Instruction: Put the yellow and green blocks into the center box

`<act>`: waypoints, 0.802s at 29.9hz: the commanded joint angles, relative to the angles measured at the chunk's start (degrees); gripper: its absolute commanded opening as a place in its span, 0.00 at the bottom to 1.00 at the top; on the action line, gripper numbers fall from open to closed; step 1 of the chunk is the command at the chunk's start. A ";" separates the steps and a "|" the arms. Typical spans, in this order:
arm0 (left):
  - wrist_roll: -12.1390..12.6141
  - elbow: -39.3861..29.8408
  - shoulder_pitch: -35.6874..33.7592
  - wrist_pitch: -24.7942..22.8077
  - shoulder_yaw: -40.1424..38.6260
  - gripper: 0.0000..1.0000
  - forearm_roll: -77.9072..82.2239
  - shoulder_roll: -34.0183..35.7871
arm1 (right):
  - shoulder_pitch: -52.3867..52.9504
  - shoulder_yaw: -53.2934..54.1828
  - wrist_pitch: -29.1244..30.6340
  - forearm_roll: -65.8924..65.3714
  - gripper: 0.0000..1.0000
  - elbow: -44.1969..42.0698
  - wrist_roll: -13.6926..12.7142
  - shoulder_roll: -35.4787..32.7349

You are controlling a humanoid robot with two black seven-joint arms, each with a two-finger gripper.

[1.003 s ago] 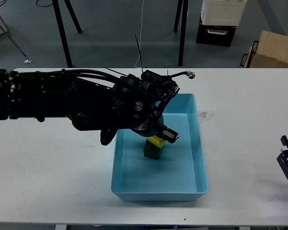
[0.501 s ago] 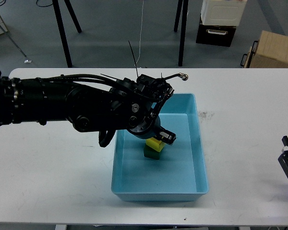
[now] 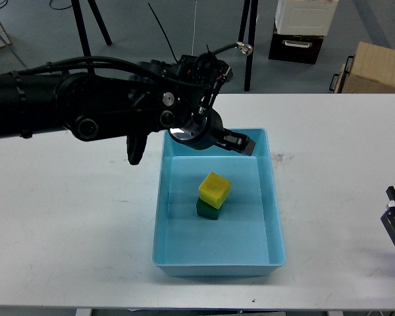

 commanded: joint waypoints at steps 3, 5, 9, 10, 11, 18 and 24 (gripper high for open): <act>-0.24 -1.07 13.01 0.00 -22.27 0.96 -0.37 9.24 | 2.72 -1.62 -0.23 0.00 0.98 0.05 0.05 0.07; -0.33 -1.77 18.03 0.00 -28.16 0.96 -1.42 13.28 | 3.17 -1.80 -0.40 -0.09 0.98 0.05 0.05 0.15; -1.30 -2.12 30.41 0.00 -44.23 0.96 -7.12 18.39 | 4.57 -1.89 -0.67 0.00 0.98 0.05 0.40 0.24; -1.30 -2.38 34.10 0.00 -48.80 0.96 -8.79 18.84 | 4.92 -1.97 -0.67 0.00 0.98 0.05 0.40 0.24; -1.30 -2.91 38.23 0.00 -54.41 0.96 -10.29 19.02 | 4.93 -2.15 -0.67 0.00 0.98 0.05 0.49 0.33; -1.30 -11.42 67.14 0.00 -90.46 0.96 -16.35 12.79 | 8.17 -3.56 -1.28 -0.09 0.98 -0.30 0.58 -0.29; -1.38 -21.35 87.72 0.00 -106.48 0.96 -21.54 -3.54 | 9.32 -4.08 -3.30 -0.44 0.98 -0.57 0.66 1.64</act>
